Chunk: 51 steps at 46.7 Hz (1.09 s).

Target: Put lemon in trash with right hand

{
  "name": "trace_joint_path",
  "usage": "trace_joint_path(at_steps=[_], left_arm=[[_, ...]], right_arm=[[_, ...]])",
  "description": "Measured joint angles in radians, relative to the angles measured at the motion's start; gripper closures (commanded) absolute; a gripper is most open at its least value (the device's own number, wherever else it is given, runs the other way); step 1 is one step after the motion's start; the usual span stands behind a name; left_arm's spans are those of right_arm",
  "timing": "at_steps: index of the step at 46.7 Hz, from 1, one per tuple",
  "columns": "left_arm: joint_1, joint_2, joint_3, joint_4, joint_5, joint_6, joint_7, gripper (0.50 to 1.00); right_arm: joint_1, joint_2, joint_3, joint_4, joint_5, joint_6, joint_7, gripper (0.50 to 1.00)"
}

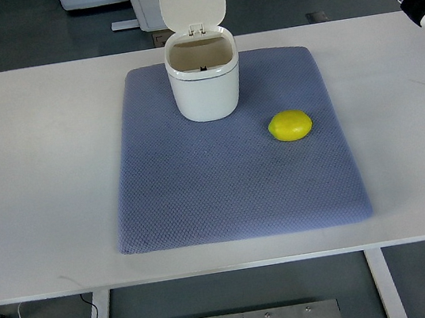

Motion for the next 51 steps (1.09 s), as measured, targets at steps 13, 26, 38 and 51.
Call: trace_joint_path(at_steps=[13, 26, 38, 51], left_arm=[[0.000, 0.000, 0.000, 0.000, 0.000, 0.000, 0.000, 0.500], [0.000, 0.000, 0.000, 0.000, 0.000, 0.000, 0.000, 0.500], [0.000, 0.000, 0.000, 0.000, 0.000, 0.000, 0.000, 0.500], [0.000, 0.000, 0.000, 0.000, 0.000, 0.000, 0.000, 0.500]], right_arm=[[0.001, -0.001, -0.001, 0.055, -0.001, 0.054, 0.046, 0.500], [-0.017, -0.060, -0.029, 0.218, -0.184, 0.053, 0.078, 0.500], [-0.026, -0.146, -0.095, 0.293, -0.324, 0.052, 0.078, 0.500], [-0.027, -0.359, -0.214, 0.523, -0.339, 0.036, 0.112, 0.500]])
